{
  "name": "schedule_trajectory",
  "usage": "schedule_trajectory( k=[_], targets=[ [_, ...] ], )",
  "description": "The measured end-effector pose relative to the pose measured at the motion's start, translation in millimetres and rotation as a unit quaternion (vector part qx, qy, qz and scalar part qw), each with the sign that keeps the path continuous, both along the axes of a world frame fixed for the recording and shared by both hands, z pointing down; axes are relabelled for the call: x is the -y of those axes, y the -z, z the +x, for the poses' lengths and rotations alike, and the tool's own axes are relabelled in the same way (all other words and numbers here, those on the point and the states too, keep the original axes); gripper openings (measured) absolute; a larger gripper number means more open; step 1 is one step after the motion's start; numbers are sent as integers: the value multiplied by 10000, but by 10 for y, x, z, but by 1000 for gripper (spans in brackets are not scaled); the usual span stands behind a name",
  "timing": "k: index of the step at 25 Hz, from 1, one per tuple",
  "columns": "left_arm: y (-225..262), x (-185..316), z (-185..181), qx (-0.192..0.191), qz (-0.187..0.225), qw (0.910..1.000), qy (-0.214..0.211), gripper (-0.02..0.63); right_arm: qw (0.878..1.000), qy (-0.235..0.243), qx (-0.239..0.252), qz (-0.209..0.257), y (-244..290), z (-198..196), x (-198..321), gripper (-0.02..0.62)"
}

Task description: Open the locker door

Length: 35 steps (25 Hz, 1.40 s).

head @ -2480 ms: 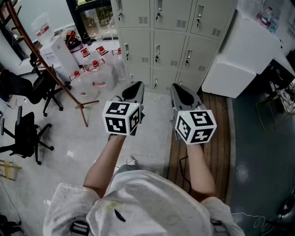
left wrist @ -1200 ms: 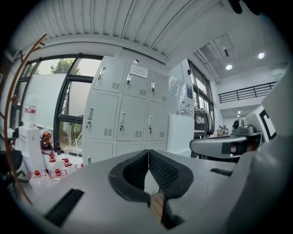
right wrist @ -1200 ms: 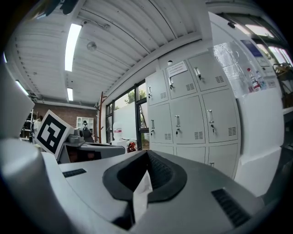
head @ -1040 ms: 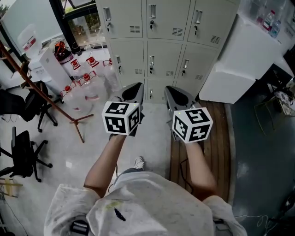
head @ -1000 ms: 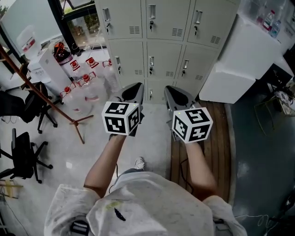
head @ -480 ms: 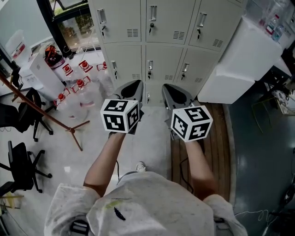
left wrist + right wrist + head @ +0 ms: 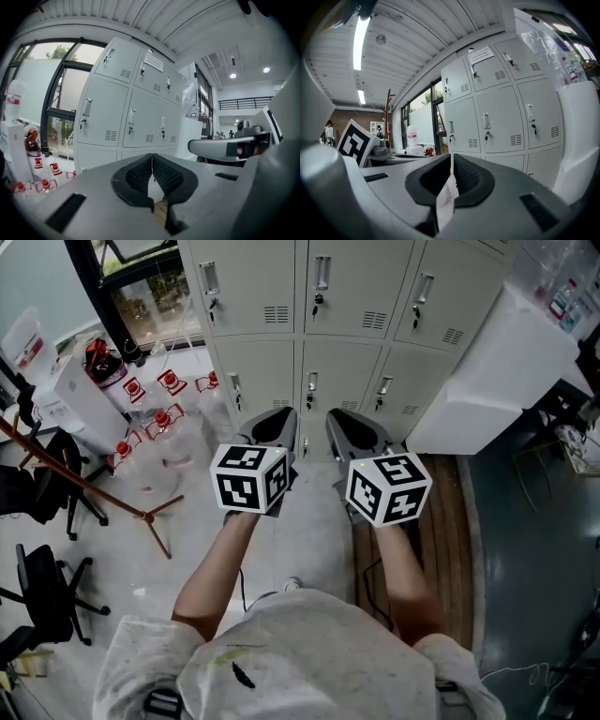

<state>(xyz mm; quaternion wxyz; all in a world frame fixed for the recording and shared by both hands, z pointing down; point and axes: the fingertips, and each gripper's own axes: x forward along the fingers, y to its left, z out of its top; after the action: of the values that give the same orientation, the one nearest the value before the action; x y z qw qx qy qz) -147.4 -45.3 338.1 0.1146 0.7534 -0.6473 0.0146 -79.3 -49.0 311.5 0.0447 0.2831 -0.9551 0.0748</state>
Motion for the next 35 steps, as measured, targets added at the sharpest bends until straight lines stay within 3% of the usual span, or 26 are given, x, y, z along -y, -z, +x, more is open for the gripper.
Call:
schedule_trajectory(
  k=[16,35],
  targets=[
    [-29,400,-201,-36,69,9999,-72,9,9997,-14,65,224,0,-211,360,3],
    [23,1851,-529,250,12,9986,460,8,9977,409,481,256,163,-556,1979,3]
  ],
)
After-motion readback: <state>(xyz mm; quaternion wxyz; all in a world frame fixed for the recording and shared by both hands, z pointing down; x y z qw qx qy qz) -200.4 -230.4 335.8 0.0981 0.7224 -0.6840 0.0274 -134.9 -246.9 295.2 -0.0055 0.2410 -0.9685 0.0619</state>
